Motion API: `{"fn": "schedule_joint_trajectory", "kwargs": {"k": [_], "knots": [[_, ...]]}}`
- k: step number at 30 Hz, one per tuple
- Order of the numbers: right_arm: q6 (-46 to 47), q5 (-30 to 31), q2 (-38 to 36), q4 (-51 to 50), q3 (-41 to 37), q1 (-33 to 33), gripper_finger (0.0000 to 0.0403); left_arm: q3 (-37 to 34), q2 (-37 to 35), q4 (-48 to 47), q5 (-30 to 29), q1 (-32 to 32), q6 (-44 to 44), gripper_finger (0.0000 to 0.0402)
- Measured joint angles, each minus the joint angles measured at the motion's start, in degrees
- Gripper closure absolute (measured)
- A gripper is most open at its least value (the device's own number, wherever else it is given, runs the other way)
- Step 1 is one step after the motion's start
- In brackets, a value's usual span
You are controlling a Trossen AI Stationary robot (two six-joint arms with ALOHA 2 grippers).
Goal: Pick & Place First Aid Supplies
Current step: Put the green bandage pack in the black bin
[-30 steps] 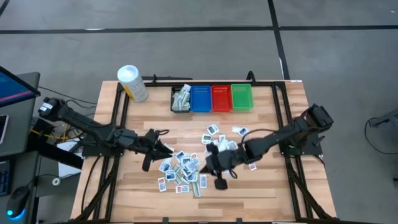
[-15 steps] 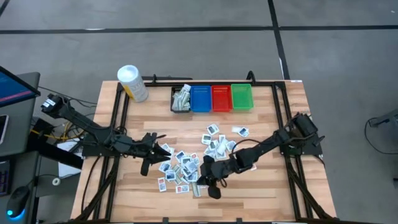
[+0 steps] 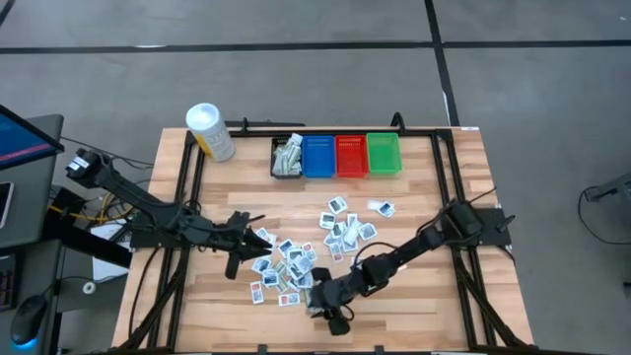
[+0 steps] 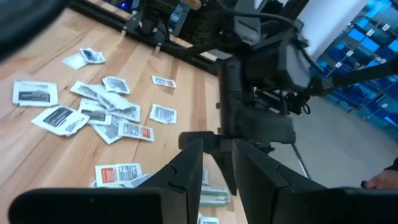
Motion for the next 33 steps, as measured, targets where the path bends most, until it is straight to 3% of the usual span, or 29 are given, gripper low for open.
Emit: {"fn": "schedule_joint_trajectory", "kwargs": {"k": [7, 20, 33], "knots": [[-4.63, 0.60, 1.81, -7.52, 3.87, -0.67, 0.0263, 0.00, 2.29, -0.04, 0.00, 0.00, -1.73, 0.0314], [-4.96, 3.29, 1.46, -16.21, 4.47, -1.45, 0.0260, 0.00, 2.74, 0.39, 0.00, -0.35, -1.96, 0.0314], [-7.72, 10.79, 1.30, -24.20, 4.56, -1.62, 0.0299, 0.00, 2.74, 0.48, 0.02, -0.35, -1.96, 0.0314]]}}
